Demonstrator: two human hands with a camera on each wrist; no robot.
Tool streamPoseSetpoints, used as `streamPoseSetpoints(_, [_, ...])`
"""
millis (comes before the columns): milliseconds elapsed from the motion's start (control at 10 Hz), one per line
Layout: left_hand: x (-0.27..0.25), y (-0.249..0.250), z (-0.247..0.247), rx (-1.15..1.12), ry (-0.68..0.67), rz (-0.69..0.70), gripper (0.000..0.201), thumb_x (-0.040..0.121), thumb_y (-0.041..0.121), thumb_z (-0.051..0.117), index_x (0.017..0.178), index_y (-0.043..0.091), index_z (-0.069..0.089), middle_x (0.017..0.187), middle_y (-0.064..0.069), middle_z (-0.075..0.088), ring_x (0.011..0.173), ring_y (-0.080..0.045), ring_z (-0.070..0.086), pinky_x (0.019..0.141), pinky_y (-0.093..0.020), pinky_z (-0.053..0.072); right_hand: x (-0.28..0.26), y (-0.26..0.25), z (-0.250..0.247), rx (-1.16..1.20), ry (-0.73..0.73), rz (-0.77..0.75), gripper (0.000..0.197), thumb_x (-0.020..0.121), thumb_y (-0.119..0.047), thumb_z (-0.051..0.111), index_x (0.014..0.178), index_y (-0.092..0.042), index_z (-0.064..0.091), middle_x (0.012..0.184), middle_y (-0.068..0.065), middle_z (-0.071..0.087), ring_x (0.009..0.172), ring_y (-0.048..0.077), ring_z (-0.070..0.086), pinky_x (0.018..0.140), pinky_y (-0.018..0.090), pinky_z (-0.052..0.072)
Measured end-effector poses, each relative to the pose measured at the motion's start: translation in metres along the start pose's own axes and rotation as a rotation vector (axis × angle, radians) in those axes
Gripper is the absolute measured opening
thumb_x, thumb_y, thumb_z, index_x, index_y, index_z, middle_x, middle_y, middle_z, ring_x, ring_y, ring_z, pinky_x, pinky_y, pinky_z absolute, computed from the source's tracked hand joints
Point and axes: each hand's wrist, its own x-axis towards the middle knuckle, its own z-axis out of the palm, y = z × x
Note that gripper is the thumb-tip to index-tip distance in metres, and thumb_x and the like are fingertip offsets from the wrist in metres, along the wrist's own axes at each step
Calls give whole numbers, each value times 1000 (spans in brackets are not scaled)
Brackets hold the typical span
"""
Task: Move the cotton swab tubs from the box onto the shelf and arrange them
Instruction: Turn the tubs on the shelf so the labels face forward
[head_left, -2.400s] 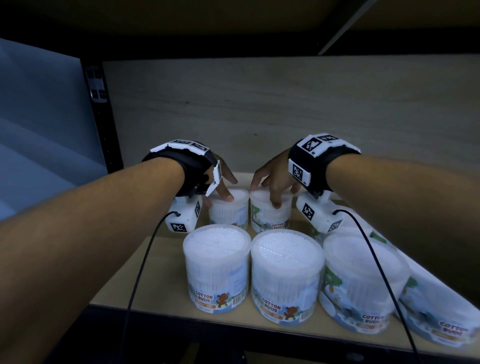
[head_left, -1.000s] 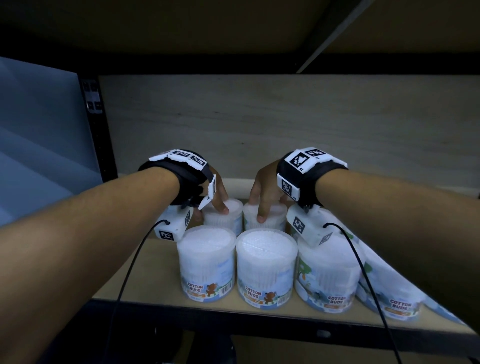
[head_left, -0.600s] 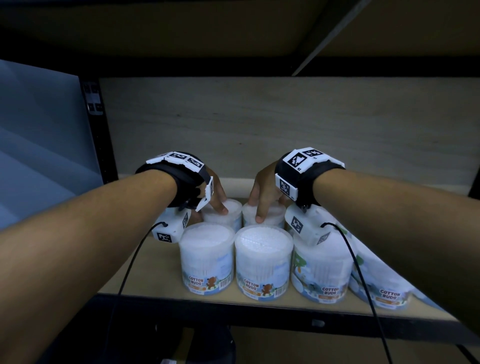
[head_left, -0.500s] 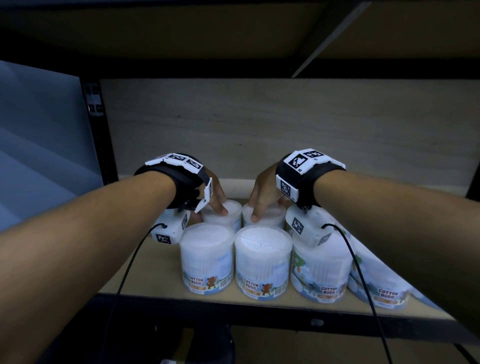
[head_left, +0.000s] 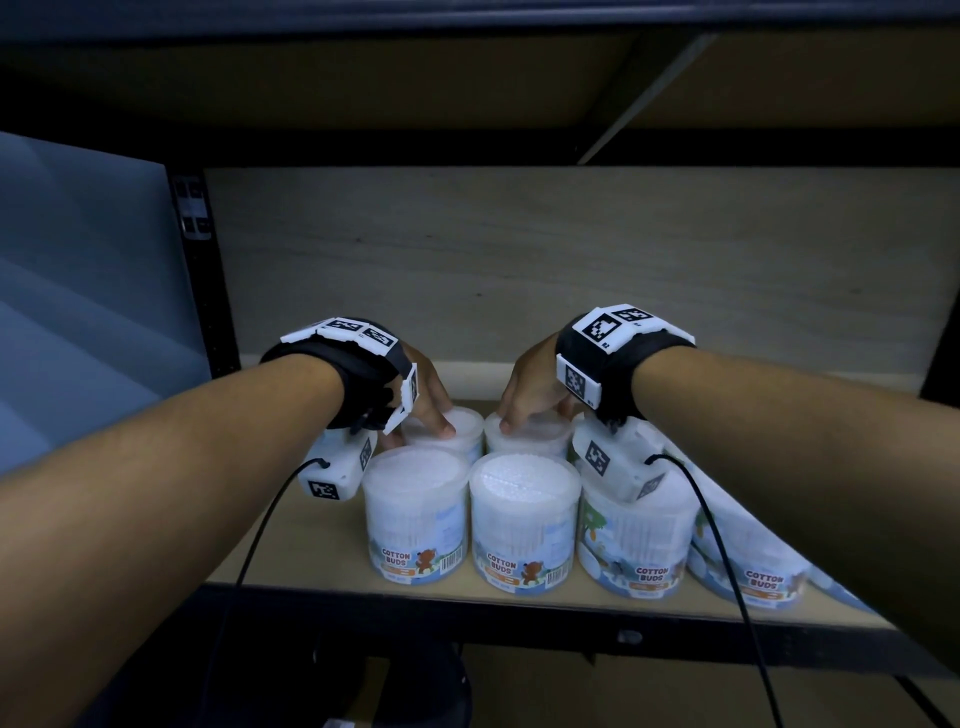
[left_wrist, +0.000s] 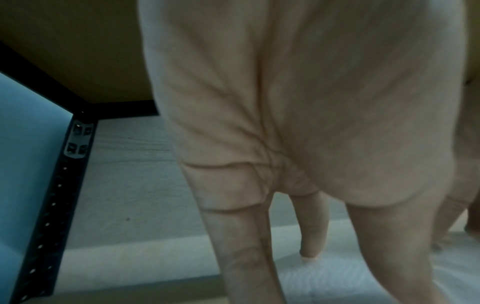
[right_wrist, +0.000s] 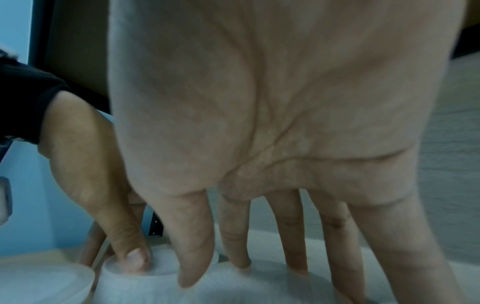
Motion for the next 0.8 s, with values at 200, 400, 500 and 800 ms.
streamPoseSetpoints(200, [-3,-1,1,24,-28,18,79,66,49,84,137,30,56,117,-19,70,90,-18,75,86,-30,56,-6,3,0,24,20,5,55,93,-43,59,140,-15,51,135,8,57,112,24,61,74,28,46])
streamPoseSetpoints(400, [-7,0,1,45,-7,21,70,77,46,79,140,29,53,117,-18,70,87,-14,74,79,-26,56,-13,7,-2,34,7,5,53,91,-43,60,138,-18,53,132,6,59,109,24,63,49,25,43])
streamPoseSetpoints(500, [-11,1,3,56,0,11,68,80,44,78,141,29,52,117,-17,70,90,-16,74,83,-28,57,-17,8,-2,55,4,12,54,92,-43,60,140,-20,51,133,5,58,104,22,61,49,25,41])
streamPoseSetpoints(800, [-27,0,12,60,177,37,67,83,48,73,142,26,51,133,1,61,87,-13,66,72,-23,51,-40,14,-2,80,96,-87,45,102,-32,45,143,-14,46,142,6,49,120,22,52,74,22,43])
